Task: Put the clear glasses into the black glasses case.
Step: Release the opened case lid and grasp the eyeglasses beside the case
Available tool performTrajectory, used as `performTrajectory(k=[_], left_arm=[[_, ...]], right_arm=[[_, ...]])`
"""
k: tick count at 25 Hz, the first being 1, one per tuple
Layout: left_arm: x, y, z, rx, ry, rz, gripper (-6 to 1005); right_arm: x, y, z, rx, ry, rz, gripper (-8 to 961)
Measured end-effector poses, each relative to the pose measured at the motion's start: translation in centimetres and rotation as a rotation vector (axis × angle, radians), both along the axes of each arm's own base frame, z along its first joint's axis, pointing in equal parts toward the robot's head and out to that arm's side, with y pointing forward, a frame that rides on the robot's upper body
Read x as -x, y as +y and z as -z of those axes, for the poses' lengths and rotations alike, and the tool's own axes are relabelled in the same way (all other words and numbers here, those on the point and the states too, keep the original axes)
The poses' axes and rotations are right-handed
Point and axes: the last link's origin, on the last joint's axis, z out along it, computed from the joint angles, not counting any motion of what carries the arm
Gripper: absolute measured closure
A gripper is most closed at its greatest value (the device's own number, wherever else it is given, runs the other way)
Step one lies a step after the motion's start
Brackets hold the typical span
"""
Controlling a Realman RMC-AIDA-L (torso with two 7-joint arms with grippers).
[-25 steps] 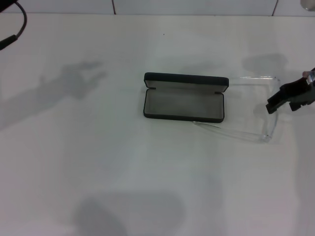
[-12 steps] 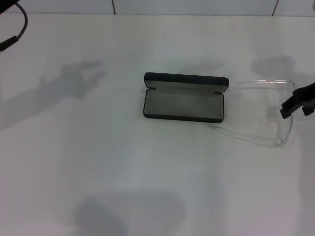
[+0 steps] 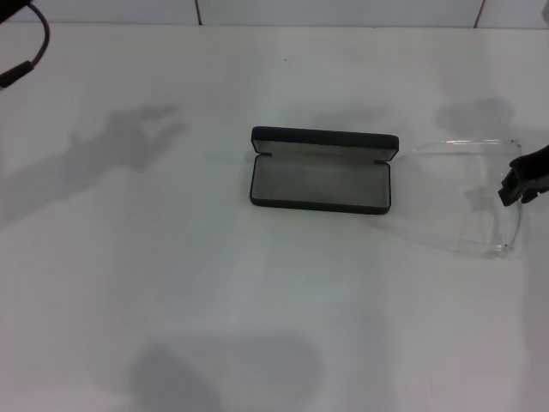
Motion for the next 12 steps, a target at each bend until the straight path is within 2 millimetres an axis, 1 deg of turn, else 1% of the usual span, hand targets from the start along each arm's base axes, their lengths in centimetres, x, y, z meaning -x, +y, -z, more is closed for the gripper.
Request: performTrajectory(k=[6,8,12], left_arm=[[0.1,0.0,0.0,-0.001,0.000,-0.002,716],[0.1,0.0,0.0,0.000,-0.001,-0.004,718],[0.2,-0.2,0.2,0.002,-0.007,-0.007,721]], right_arm=[[-0.4,-0.2,0.0,0.008,-0.002,-0.007,731],[-0.7,-0.3,-0.1,0.008,-0.002,-0.010,829],[-1.1,-0.5,-0.2,0.011,-0.003,-0.026,857]])
